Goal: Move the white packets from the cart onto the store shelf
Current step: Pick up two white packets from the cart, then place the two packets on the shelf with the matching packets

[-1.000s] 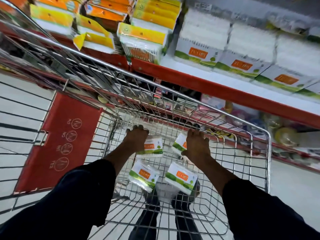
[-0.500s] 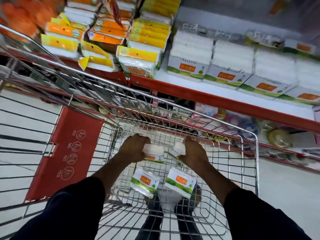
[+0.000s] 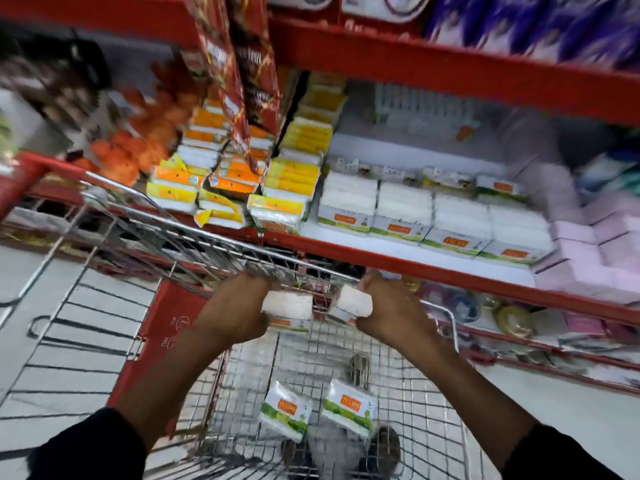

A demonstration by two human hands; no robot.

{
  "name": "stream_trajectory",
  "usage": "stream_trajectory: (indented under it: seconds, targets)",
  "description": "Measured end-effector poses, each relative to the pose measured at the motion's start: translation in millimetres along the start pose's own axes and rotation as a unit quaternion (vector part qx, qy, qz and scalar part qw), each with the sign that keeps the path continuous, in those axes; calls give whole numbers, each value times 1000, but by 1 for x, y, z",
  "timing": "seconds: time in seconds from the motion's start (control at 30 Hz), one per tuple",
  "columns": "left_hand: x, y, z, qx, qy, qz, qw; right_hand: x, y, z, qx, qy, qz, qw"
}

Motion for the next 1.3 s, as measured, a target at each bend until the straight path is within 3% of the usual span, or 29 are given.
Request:
stream_trajectory:
  seconds: [0.23, 0.43, 0.8, 1.3]
  targets:
    - [-17, 92, -39, 15, -50, -72, 996, 7, 93, -2, -26, 8, -54, 998]
    - [-64, 130, -64, 36, -56, -123, 990, -12, 135, -16, -30, 11, -105, 994]
    - [-123, 107, -73, 61, -33, -141, 988, -53, 128, -30, 10, 21, -139, 990]
    - [-135, 72, -77, 46, -18, -134, 990, -77, 102, -35, 102, 3, -155, 983]
Point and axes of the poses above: each hand's wrist, its own x-axis away from the middle knuckle, its own y-axis out of the back of the hand, z = x × y, the point moved 7 cm from there along -x, towards the middle knuckle, and after that the axes turned 5 degrees about -y, right-handed, at the moved point
